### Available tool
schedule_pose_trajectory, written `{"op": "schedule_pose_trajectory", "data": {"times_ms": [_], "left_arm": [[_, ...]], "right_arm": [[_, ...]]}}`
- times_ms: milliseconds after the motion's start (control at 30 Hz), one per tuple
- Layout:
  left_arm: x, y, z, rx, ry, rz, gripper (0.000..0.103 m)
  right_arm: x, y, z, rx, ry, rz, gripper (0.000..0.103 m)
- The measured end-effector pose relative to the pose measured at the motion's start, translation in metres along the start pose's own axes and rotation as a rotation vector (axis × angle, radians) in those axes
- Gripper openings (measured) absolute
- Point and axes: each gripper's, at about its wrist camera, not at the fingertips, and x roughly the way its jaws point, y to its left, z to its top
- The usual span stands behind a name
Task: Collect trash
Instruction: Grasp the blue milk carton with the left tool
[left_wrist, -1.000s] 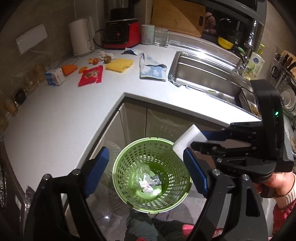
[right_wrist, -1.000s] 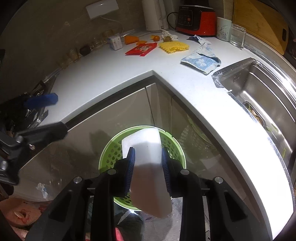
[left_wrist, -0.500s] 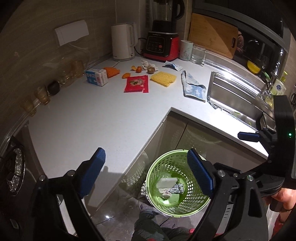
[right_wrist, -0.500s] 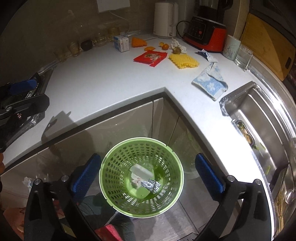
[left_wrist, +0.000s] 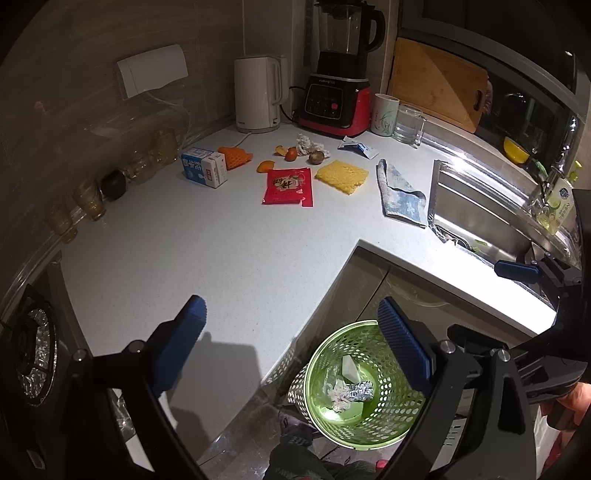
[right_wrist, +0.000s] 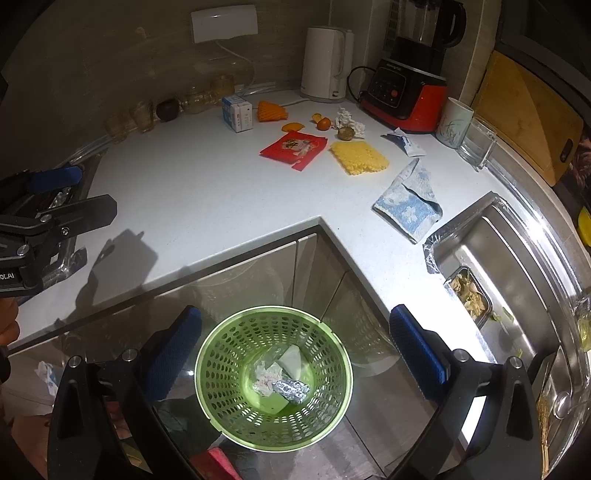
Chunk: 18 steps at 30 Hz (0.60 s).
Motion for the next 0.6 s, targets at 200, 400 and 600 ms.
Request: {"op": "schedule_pose_trajectory", "data": {"times_ms": [200,400,600], "left_arm": [[0.021,0.012,0.022,-0.006,0.004,0.0,0.09],[0.053,0.034,0.054,-0.009,0.002,0.015,0.09],[0.108,0.068,0.094,-0.045,0.014,0.03,0.09]], "right_arm": [[0.017,-0.005,0.022,0.006,0.007,-0.014,0.101],[0.042,-0.007,0.057,0.018,0.003,-0.018,0.101],[0.082,-0.013,0.097,0.101,-0.026,0.007,0.101]]}}
